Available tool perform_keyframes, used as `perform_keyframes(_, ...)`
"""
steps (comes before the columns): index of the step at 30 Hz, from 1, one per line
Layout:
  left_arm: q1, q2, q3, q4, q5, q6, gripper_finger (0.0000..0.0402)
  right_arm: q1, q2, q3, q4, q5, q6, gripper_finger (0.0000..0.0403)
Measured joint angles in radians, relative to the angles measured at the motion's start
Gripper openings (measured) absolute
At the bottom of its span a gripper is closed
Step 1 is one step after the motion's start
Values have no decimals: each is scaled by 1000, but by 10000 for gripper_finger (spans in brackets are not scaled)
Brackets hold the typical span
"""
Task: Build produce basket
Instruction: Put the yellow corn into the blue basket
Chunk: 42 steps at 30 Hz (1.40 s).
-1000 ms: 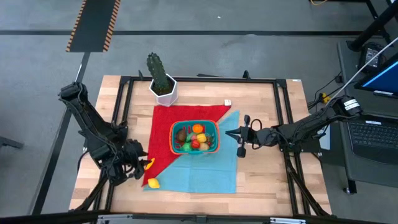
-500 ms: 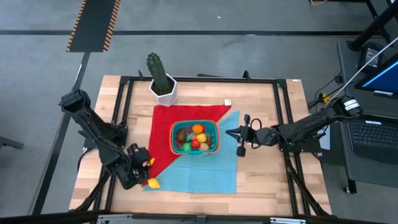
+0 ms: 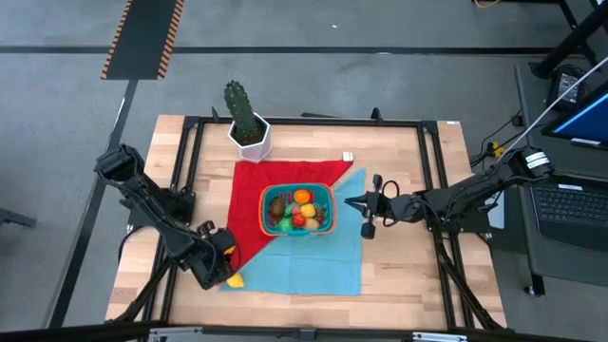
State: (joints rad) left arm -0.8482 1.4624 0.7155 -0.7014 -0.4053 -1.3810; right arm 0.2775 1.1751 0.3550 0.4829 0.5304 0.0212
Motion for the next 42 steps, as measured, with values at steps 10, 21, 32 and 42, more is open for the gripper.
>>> perform_keyframes(10, 4, 11, 0, 17, 8, -28, 138, 0, 0, 0, -1, 0, 0, 26)
perform_keyframes(21, 4, 11, 0, 16, 8, -30, 121, 0, 0, 0, -1, 0, 0, 26)
perform_keyframes(32, 4, 32, 0, 24, 13, -34, 122, 0, 0, 0, -1, 0, 0, 26)
perform_keyframes(42, 4, 43, 0, 33, 22, -79, 137, 0, 0, 0, -1, 0, 0, 26)
